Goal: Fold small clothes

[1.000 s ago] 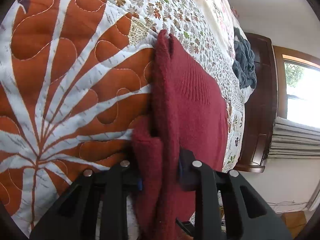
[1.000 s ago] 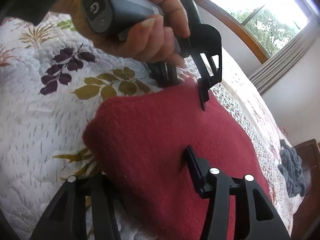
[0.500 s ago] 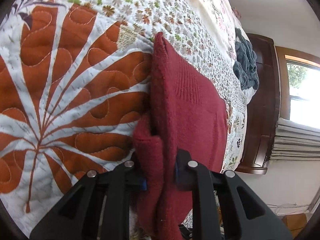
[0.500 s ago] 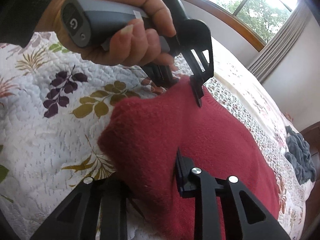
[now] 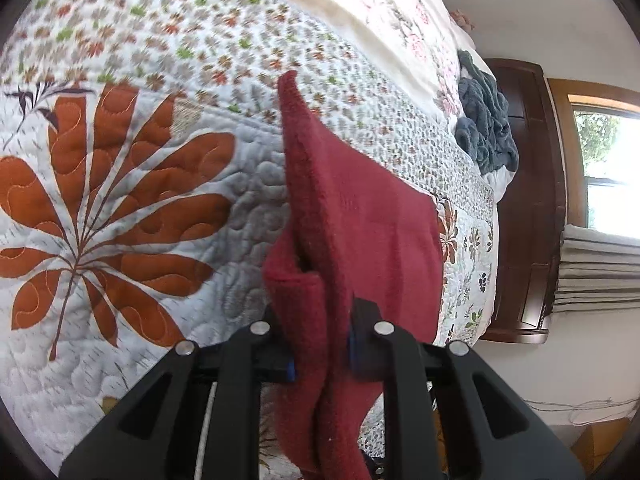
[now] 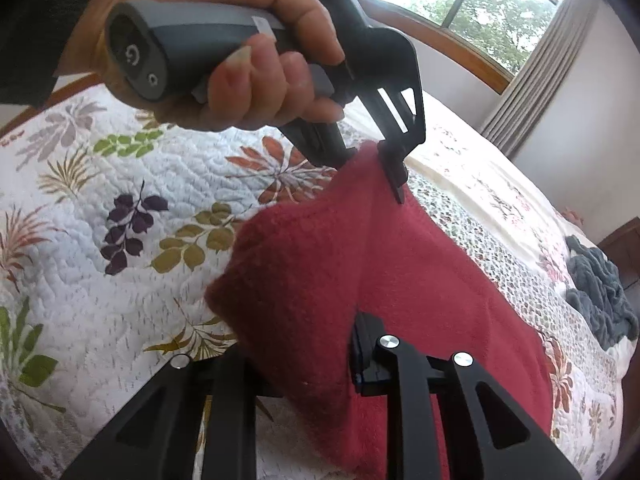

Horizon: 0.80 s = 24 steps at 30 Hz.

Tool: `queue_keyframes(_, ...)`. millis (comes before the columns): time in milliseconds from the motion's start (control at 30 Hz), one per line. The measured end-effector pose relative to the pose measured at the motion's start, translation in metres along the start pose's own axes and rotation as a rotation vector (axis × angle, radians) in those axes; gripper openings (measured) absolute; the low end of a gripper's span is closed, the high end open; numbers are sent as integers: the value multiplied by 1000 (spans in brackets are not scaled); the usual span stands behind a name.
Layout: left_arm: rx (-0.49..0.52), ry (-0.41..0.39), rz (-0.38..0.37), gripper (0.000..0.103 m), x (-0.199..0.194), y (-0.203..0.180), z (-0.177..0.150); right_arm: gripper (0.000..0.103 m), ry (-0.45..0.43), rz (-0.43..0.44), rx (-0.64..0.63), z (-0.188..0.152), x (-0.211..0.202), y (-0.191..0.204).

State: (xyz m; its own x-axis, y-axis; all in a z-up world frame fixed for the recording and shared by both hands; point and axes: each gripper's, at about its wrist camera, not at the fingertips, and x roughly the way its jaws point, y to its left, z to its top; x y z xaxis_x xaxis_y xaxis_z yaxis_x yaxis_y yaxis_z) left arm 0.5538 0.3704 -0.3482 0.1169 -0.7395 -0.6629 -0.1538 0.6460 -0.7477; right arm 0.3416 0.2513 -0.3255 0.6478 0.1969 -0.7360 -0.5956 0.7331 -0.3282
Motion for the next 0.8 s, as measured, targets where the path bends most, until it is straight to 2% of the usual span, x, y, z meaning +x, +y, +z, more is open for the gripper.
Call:
queue_keyframes(400, 64, -39, 80, 14, -12, -76, -6, 20, -51, 23, 145, 4, -33, -48)
queue_keyframes(800, 122, -58, 167, 14, -7, -157, -20, 18, -111, 29, 275, -11, -70, -103)
